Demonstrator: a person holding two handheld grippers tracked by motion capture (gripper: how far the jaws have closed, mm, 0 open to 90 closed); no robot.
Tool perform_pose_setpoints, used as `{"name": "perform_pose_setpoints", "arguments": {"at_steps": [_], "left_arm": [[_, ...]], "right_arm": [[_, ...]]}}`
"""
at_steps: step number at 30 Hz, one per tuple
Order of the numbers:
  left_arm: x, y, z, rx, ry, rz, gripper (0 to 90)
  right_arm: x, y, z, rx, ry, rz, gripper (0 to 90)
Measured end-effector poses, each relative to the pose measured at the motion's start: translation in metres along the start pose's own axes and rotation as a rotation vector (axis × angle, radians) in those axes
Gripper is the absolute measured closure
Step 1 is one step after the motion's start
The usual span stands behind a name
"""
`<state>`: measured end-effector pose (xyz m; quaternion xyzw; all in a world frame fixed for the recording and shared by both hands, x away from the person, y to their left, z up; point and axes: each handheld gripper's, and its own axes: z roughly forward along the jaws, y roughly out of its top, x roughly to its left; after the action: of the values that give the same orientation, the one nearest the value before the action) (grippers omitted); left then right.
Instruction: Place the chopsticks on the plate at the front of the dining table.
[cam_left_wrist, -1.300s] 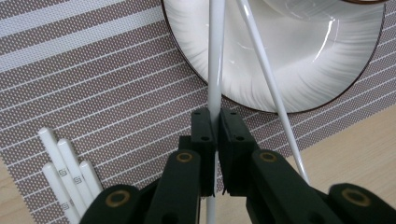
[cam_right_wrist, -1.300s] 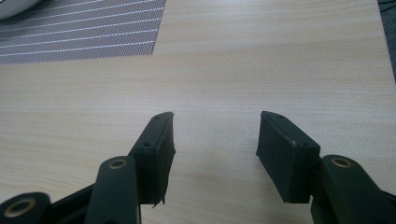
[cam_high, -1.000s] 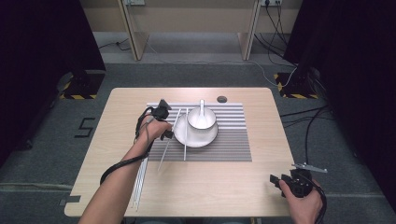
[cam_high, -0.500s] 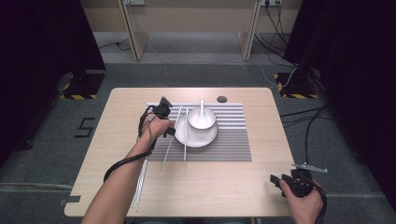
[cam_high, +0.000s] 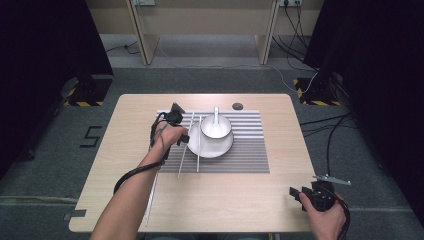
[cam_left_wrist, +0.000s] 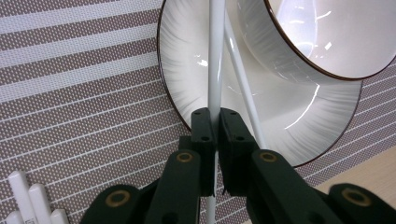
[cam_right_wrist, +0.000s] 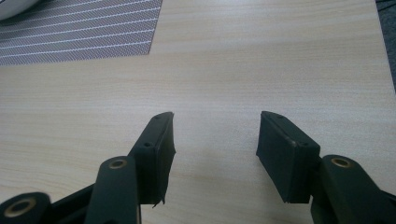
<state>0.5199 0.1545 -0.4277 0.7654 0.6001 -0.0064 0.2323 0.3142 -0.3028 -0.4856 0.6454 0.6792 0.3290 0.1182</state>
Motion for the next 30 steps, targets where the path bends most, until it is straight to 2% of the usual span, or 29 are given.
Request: {"name": "perform_pose_setpoints", "arguments": {"at_steps": [17,23,30], "left_arm": [[0.0,0.001,0.01,-0.013,0.009,-0.024,85.0],[-0.001,0.002,0.012,-0.045,0.026,-0.033,85.0],[-0.002,0.003,0.017,-0.053,0.031,-0.049,85.0]], "right_arm": [[0.0,0.0,0.0,0.001,0.001,0.002,46.3],[0.0,0.0,0.0,0.001,0.001,0.002,46.4],[0.0,0.0,0.0,0.003,0.003,0.003,46.4]]}}
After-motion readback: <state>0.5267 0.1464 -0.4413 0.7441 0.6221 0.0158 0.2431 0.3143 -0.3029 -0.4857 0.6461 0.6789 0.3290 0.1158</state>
